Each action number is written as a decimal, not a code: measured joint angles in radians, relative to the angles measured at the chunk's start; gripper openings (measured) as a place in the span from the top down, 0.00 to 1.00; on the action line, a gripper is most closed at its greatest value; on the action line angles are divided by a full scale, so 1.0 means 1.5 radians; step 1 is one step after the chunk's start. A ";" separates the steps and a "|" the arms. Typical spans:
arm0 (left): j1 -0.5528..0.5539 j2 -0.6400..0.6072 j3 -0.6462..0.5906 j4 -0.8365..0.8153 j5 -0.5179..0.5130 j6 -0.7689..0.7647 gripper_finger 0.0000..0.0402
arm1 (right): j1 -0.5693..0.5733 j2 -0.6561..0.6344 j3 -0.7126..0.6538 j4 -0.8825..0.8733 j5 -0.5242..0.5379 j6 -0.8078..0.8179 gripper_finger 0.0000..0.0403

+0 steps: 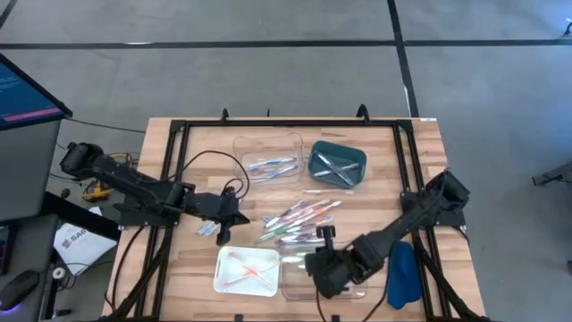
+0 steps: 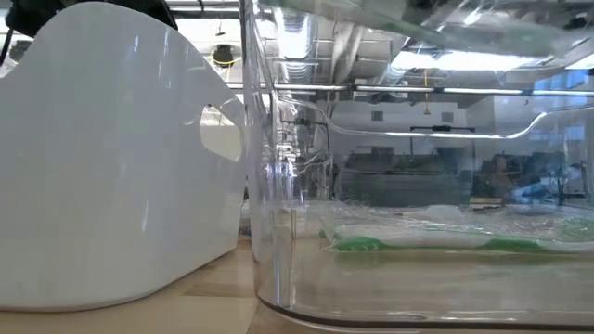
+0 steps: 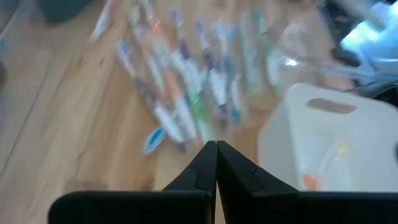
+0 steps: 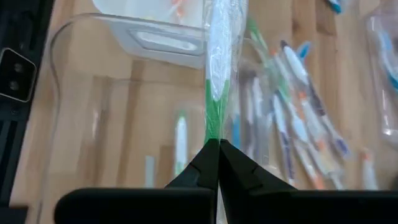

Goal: Pick & Place Toothbrushes
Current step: Put the green toothbrush into the bottom transparent bin, then put the purple toothbrush into the green bin

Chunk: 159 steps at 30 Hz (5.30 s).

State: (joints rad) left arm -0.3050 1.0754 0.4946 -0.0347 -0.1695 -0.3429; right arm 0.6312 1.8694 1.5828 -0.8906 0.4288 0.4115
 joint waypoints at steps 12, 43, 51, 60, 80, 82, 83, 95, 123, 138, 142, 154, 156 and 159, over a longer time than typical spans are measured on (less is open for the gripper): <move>-0.093 0.002 0.000 0.131 -0.022 0.003 1.00 | 0.046 0.000 -0.109 0.081 -0.006 0.096 1.00; -0.093 0.043 0.000 0.155 -0.054 0.001 1.00 | 0.012 0.000 -0.151 0.140 -0.009 0.070 0.68; -0.093 0.043 0.000 0.157 -0.054 0.001 1.00 | 0.010 0.000 -0.071 0.104 -0.009 -0.031 0.70; -0.093 0.043 0.000 0.158 -0.053 0.017 1.00 | 0.000 0.000 -0.023 0.075 0.006 -0.143 0.73; -0.029 0.043 0.000 0.178 -0.097 0.155 1.00 | -0.122 -0.219 -0.178 0.132 0.071 -0.287 0.83; -0.006 0.043 0.000 0.185 -0.097 0.172 1.00 | -0.152 -0.251 -0.216 0.167 0.069 -0.298 0.83; 0.006 0.043 0.000 0.186 -0.097 0.174 1.00 | -0.167 -0.263 -0.232 0.182 0.066 -0.299 0.83; 0.066 0.043 0.000 0.186 -0.051 0.191 1.00 | -0.342 -0.272 -0.322 0.241 -0.164 -0.329 0.83; 0.085 0.043 -0.001 0.189 -0.051 0.196 1.00 | -0.303 -0.129 -0.330 0.288 -0.304 -0.310 0.83; 0.085 0.043 -0.001 0.200 -0.050 0.208 1.00 | -0.304 -0.075 -0.331 0.304 -0.305 -0.296 0.79; 0.085 0.043 -0.001 0.204 -0.050 0.208 1.00 | -0.304 -0.076 -0.330 0.304 -0.305 -0.296 0.72; 0.085 0.043 -0.001 0.204 -0.050 0.208 1.00 | -0.320 -0.075 -0.328 0.299 -0.306 -0.179 0.62; 0.085 0.043 -0.001 0.205 -0.050 0.208 1.00 | -0.329 -0.075 -0.325 0.295 -0.315 -0.115 0.62; 0.085 0.043 -0.001 0.209 -0.050 0.208 1.00 | -0.339 -0.075 -0.325 0.292 -0.356 -0.039 0.63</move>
State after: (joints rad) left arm -0.1772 1.1400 0.4934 0.2787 -0.2451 -0.0303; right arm 0.1234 1.7565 1.0958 -0.4534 -0.1048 0.3536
